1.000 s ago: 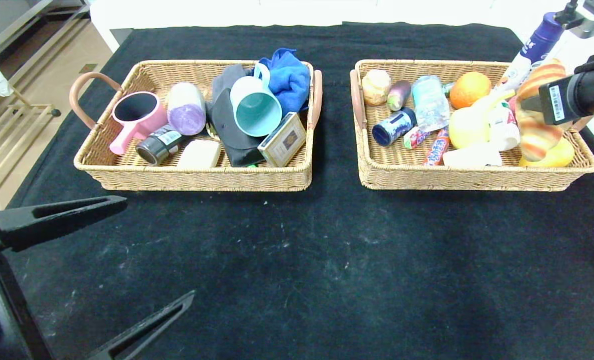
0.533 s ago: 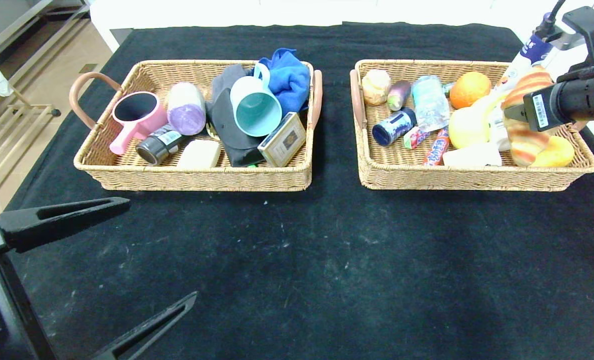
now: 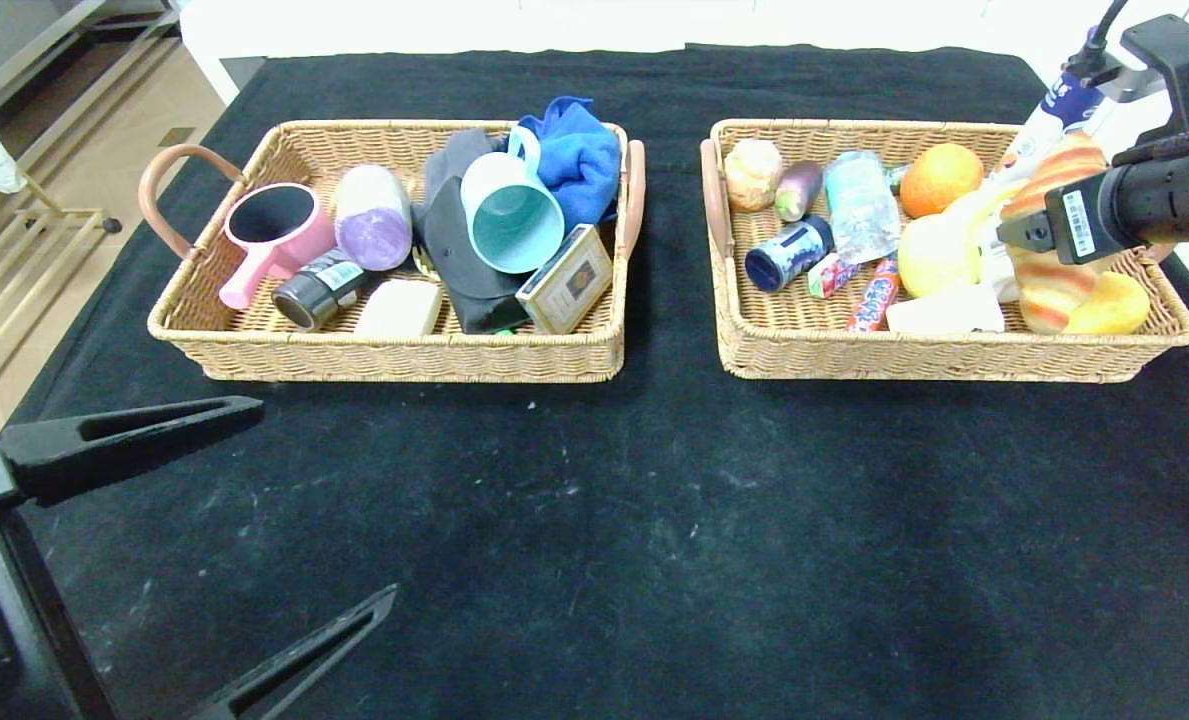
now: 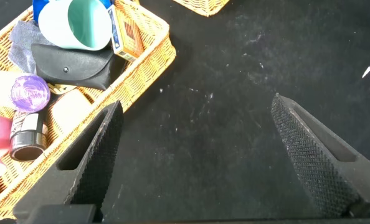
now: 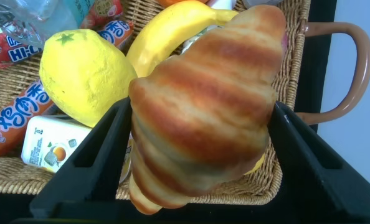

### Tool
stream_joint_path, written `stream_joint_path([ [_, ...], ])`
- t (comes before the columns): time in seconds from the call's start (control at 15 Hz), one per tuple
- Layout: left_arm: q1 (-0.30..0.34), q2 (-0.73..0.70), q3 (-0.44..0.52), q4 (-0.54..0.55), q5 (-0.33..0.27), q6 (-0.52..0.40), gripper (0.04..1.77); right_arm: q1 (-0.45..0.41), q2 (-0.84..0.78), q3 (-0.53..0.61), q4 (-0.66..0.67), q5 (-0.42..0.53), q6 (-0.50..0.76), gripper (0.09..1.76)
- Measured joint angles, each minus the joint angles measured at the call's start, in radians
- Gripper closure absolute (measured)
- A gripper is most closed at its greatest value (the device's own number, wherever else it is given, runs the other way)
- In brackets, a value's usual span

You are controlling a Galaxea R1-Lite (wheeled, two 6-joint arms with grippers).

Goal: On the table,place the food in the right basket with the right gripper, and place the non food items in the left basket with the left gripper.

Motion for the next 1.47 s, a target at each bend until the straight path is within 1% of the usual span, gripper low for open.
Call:
stream_joint_path([
  [0.33,0.000,0.001,0.001,0.001,0.000,0.000,0.09,0.000,0.000,0.000,0.000,-0.001,-0.001,0.24],
  [0.67,0.001,0.004,0.002,-0.001,0.002,-0.001,0.09,0.003,-0.018,0.007,0.013,0.003,0.004,0.19],
  [0.87,0.019,0.006,-0.003,-0.004,0.013,-0.006,0.09,0.031,-0.094,0.093,0.010,0.006,0.022,0.17],
  [1.0,0.074,0.001,-0.005,-0.005,0.015,-0.013,0.09,0.061,-0.188,0.201,0.008,0.015,0.067,0.17],
  [1.13,0.164,-0.021,-0.006,-0.001,0.010,-0.017,0.09,0.081,-0.304,0.331,0.007,0.048,0.092,0.16],
  [1.2,0.199,-0.044,-0.008,0.004,0.012,-0.017,0.09,0.083,-0.364,0.390,0.008,0.068,0.098,0.16],
  [1.33,0.265,-0.102,-0.011,0.031,0.020,-0.016,0.09,0.065,-0.487,0.490,0.015,0.109,0.105,0.15],
  [1.47,0.337,-0.173,-0.023,0.124,0.021,-0.016,0.09,0.018,-0.603,0.557,0.057,0.170,0.107,0.15],
])
